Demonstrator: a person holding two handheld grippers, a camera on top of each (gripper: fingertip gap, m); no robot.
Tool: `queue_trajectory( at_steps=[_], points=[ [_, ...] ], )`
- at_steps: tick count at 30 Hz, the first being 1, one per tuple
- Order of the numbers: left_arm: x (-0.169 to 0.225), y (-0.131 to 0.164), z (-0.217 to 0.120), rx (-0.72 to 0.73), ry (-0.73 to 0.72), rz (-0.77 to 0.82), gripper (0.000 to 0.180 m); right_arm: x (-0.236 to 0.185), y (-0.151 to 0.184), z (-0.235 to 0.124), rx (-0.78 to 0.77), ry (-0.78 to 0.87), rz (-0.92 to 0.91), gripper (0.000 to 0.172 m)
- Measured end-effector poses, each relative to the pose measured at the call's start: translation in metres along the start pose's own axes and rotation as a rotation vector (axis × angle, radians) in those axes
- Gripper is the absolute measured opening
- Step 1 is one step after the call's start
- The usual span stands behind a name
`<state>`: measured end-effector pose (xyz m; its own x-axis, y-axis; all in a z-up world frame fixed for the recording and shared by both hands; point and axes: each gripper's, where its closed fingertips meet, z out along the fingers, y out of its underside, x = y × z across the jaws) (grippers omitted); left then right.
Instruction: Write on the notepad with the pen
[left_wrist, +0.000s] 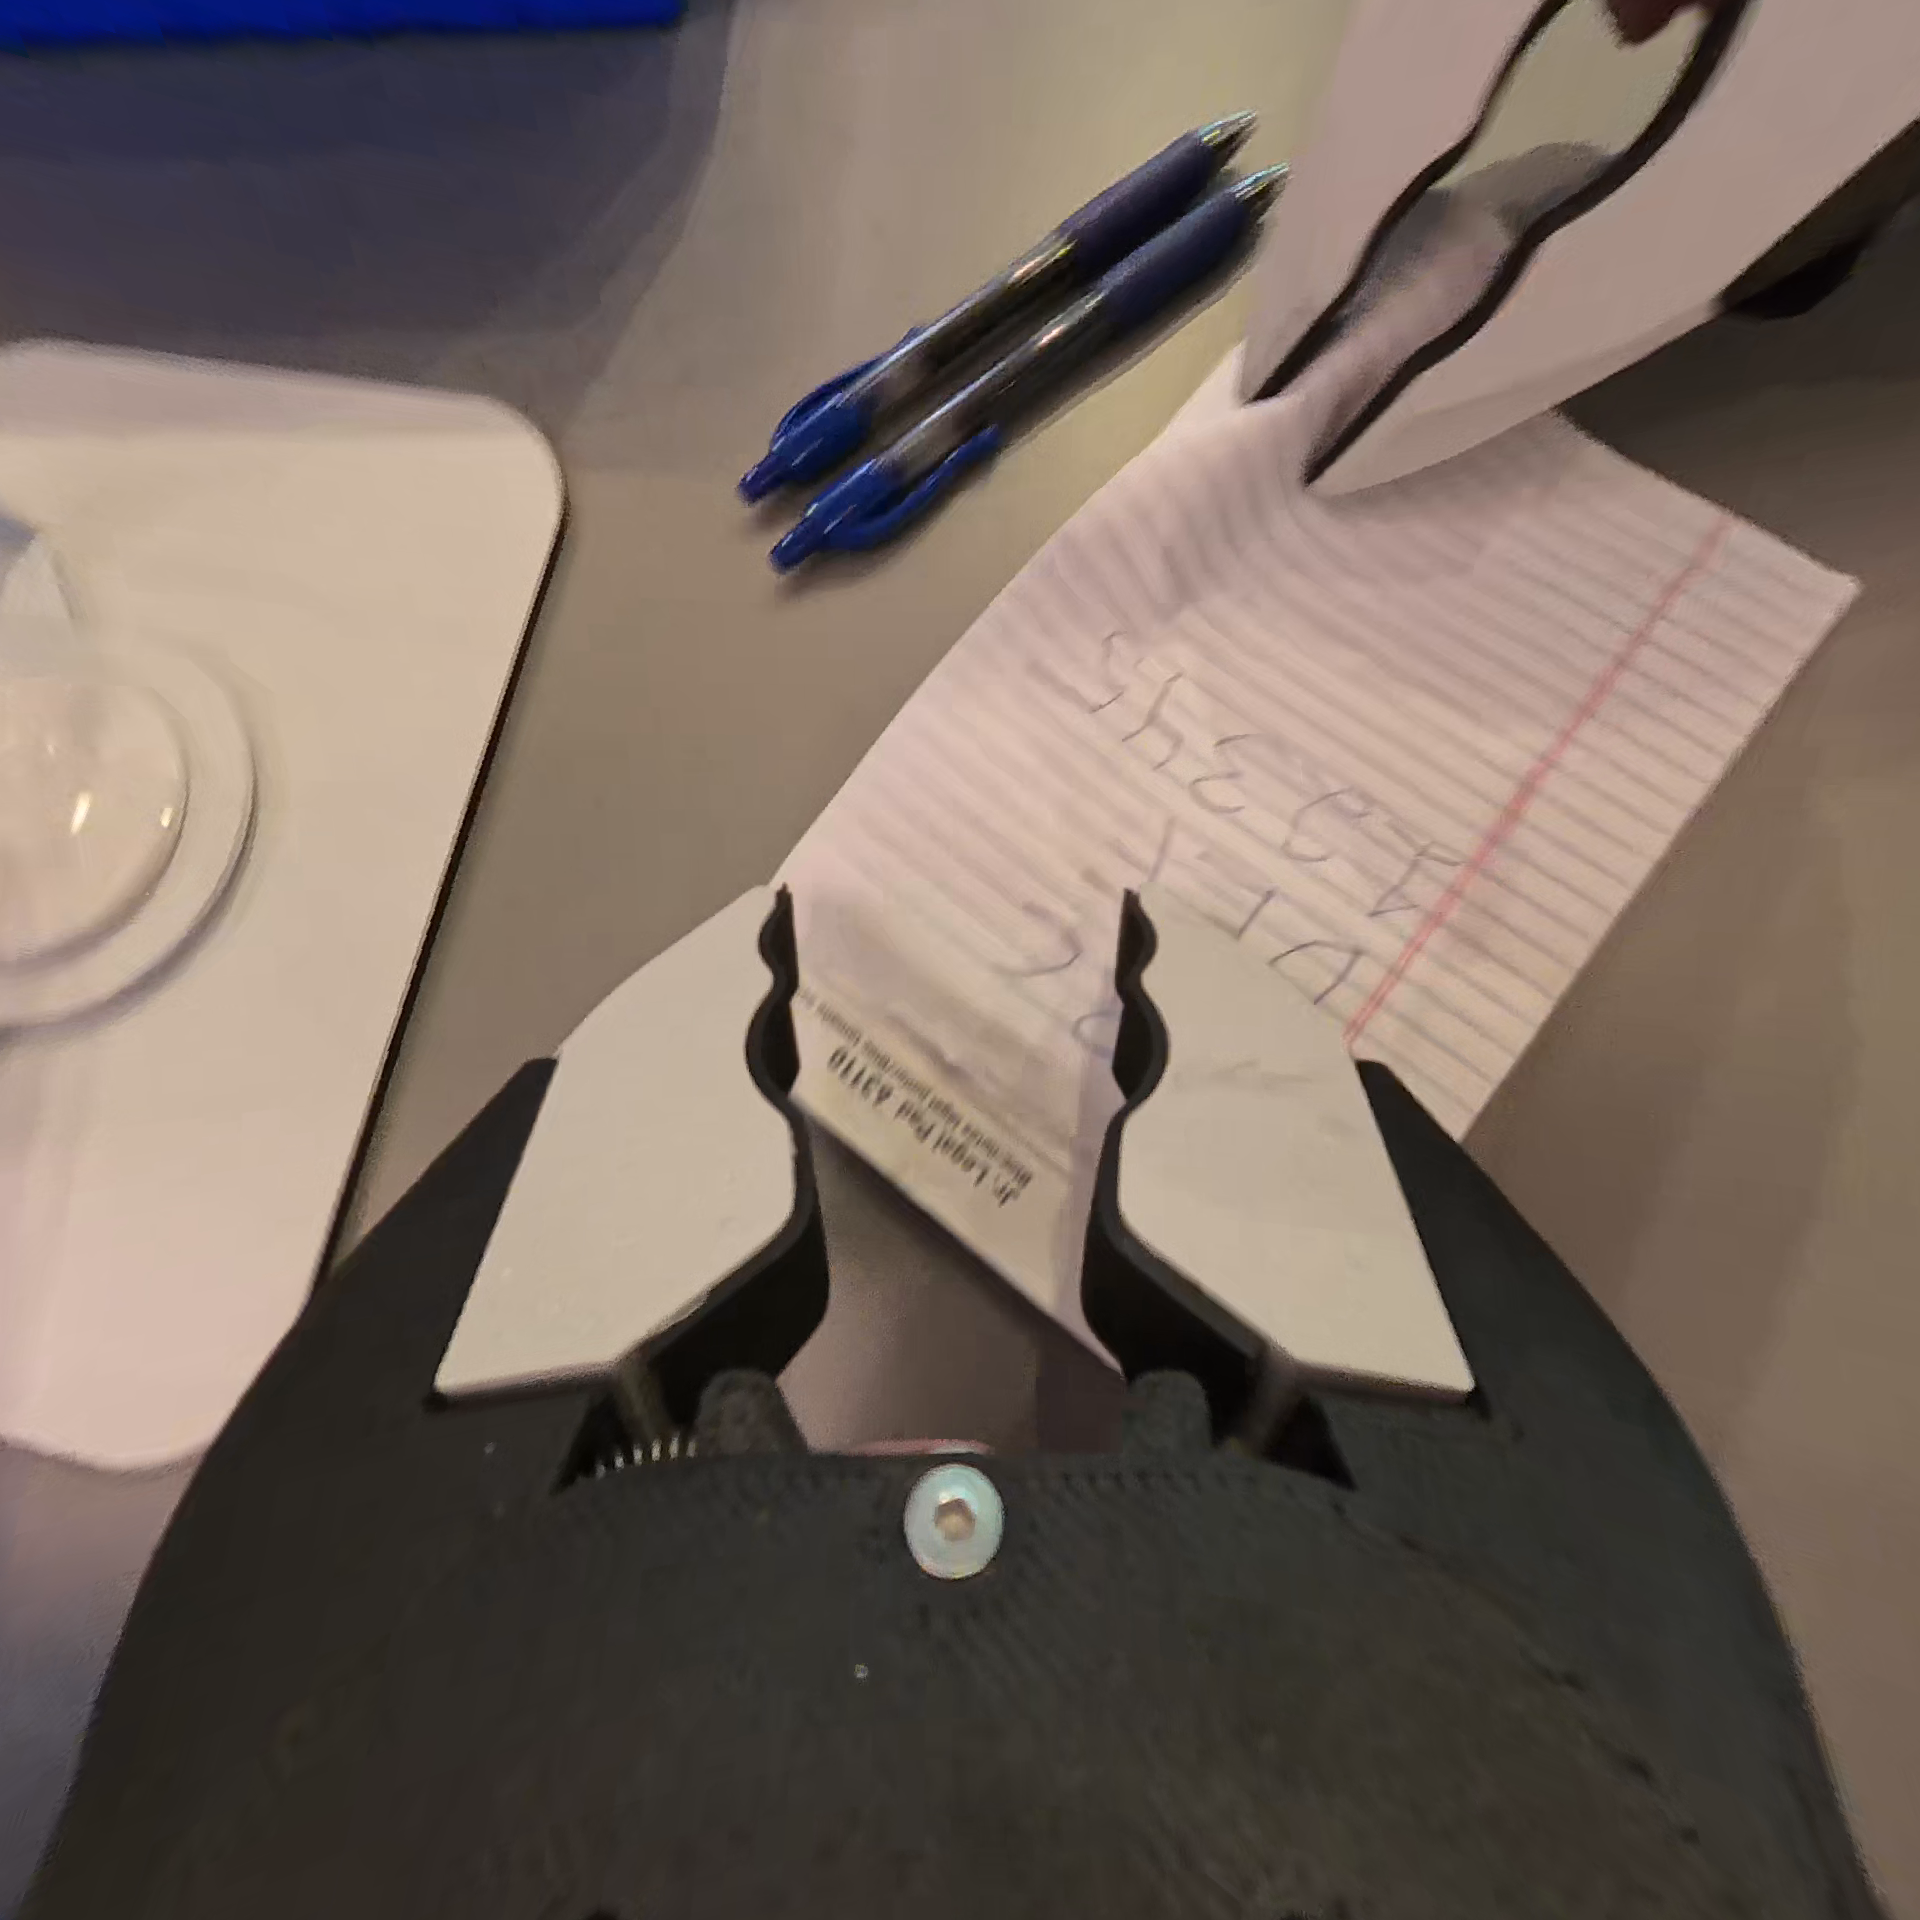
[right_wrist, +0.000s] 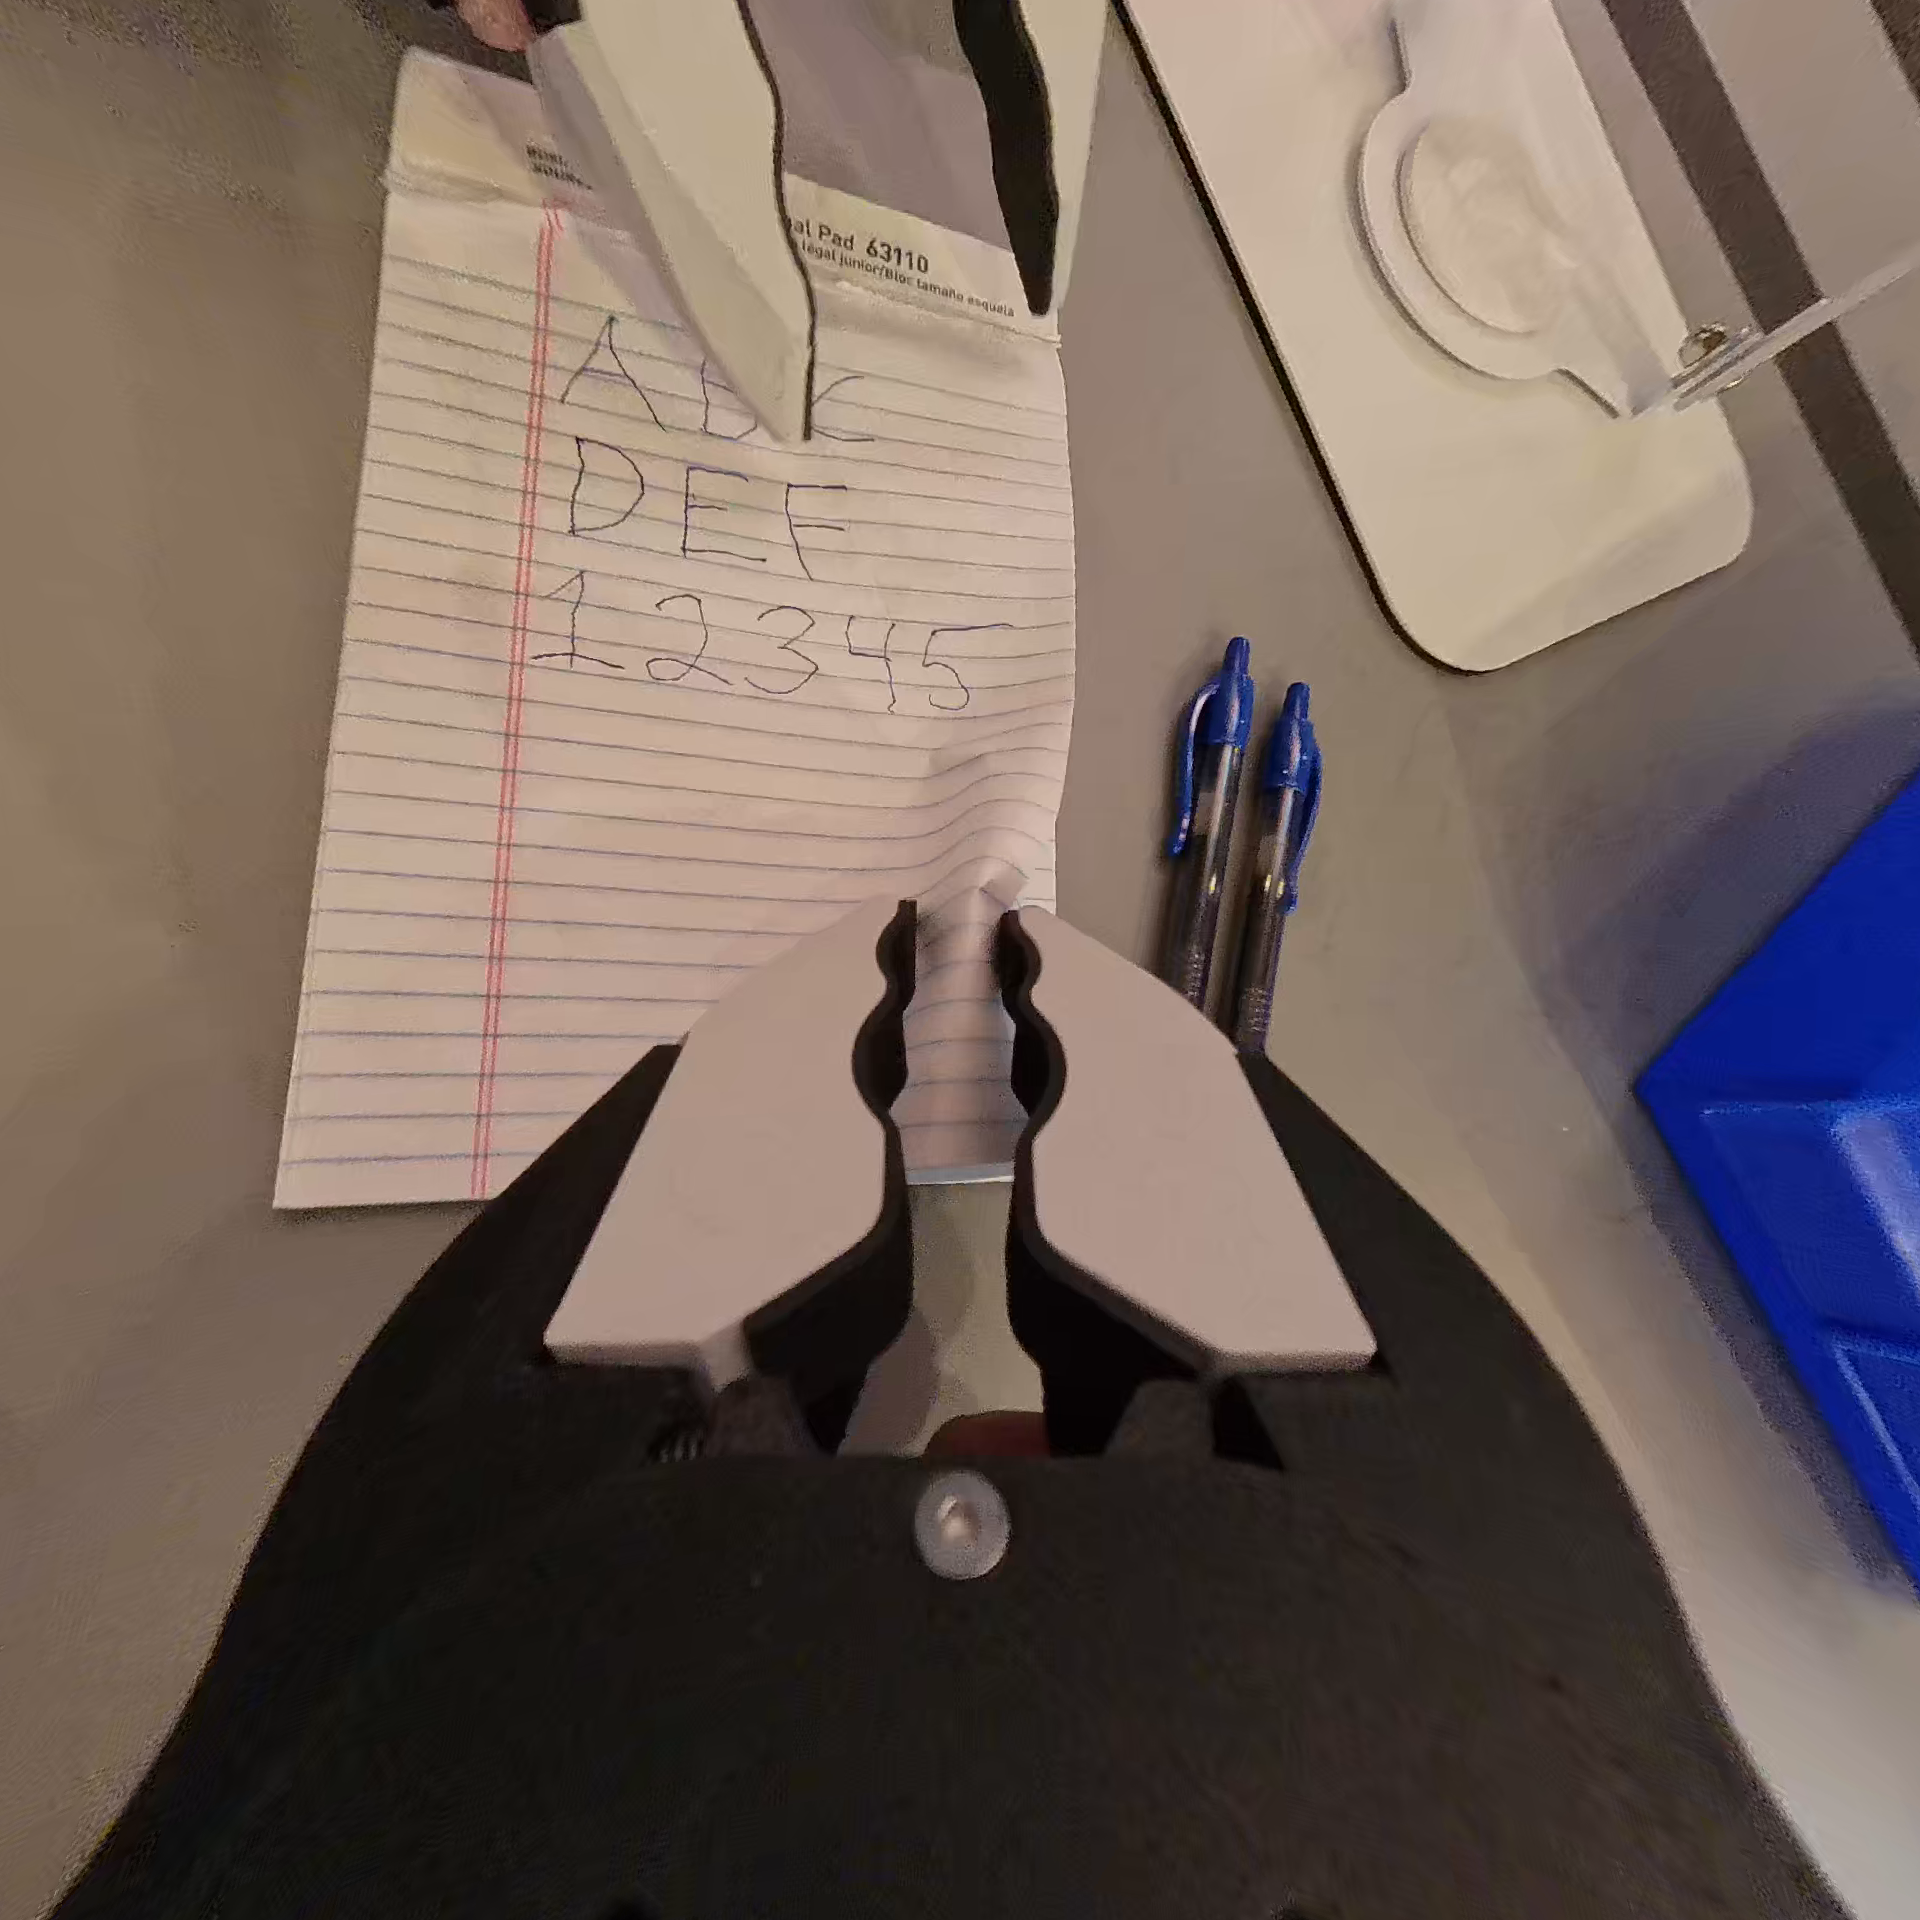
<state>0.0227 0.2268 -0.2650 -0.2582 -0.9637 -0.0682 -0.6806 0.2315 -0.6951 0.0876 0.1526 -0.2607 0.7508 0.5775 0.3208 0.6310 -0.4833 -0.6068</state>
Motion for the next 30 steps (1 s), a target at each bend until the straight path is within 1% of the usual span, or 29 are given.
queue_trajectory(
  at_steps=[2,7,10,11,14,20,22,24,25,30],
  points=[
    [0.005,-0.013,0.006,0.004,-0.022,0.082,0.064,-0.002,-0.003,0.000,0.015,0.009,-0.042,0.008],
    [0.021,-0.041,0.021,0.022,-0.052,0.289,0.069,-0.002,-0.010,-0.003,0.050,0.058,-0.116,0.006],
    [0.023,-0.046,0.029,0.009,-0.076,0.371,0.072,0.000,-0.013,-0.006,0.059,0.105,-0.187,0.005],
    [0.025,-0.043,0.032,-0.005,-0.064,0.392,0.067,0.000,-0.014,-0.006,0.059,0.121,-0.207,0.006],
    [0.032,-0.042,0.035,0.010,-0.060,0.433,0.055,0.001,-0.013,-0.006,0.045,0.152,-0.251,0.006],
    [0.033,-0.043,0.033,0.060,-0.150,0.479,0.051,0.004,-0.013,-0.006,0.054,0.174,-0.252,0.009],
    [0.034,-0.044,0.032,0.069,-0.183,0.509,0.049,0.008,-0.013,-0.006,0.053,0.190,-0.249,0.013],
    [0.035,-0.044,0.031,0.081,-0.212,0.529,0.044,0.008,-0.012,-0.006,0.059,0.182,-0.240,0.013],
    [0.037,-0.043,0.032,0.080,-0.202,0.528,0.039,0.007,-0.012,-0.006,0.065,0.178,-0.238,0.015],
    [0.037,-0.044,0.032,0.087,-0.227,0.547,0.035,0.013,-0.013,-0.009,0.098,0.176,-0.187,0.026]
  ],
)
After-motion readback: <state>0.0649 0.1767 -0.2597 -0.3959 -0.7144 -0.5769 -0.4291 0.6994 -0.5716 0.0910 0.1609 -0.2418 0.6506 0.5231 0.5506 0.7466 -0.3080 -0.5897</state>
